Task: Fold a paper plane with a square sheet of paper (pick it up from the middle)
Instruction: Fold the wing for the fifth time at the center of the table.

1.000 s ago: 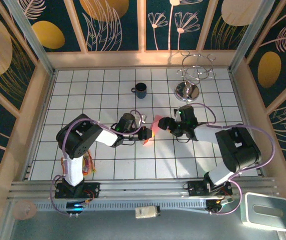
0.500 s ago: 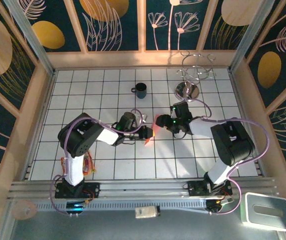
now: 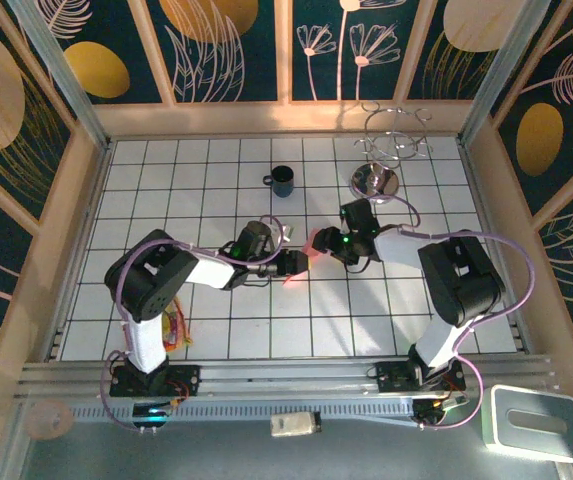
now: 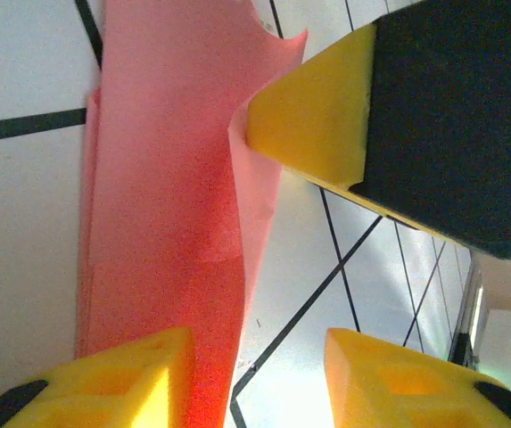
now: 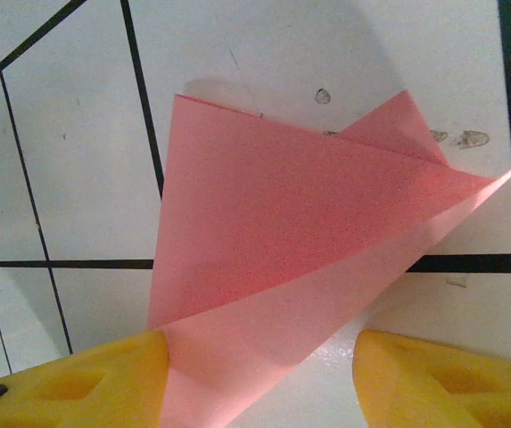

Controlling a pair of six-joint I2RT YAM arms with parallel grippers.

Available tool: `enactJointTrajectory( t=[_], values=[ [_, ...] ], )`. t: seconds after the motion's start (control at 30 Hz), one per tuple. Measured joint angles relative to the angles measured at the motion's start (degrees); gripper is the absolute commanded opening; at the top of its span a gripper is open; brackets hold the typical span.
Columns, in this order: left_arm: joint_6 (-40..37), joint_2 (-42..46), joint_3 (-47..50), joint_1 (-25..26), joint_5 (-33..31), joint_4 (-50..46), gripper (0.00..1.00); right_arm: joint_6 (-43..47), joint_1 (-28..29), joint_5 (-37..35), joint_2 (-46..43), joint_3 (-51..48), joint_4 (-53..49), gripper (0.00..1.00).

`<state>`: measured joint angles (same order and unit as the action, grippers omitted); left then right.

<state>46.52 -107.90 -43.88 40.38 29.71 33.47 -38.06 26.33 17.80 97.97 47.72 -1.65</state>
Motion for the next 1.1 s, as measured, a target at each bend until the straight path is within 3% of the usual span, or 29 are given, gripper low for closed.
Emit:
enactJointTrajectory(
  t=[0.53, 1.1],
  values=[
    [-5.4, 4.9, 2.0, 0.0, -7.2, -6.7, 0.61, -1.3, 0.7, -1.7, 1.3, 2.7, -3.9, 0.58],
    [-10.6, 4.0, 0.3, -0.1, -5.7, -9.9, 0.49, -1.5, 0.7, -1.9, 2.2, 3.7, -5.3, 0.57]
  ],
)
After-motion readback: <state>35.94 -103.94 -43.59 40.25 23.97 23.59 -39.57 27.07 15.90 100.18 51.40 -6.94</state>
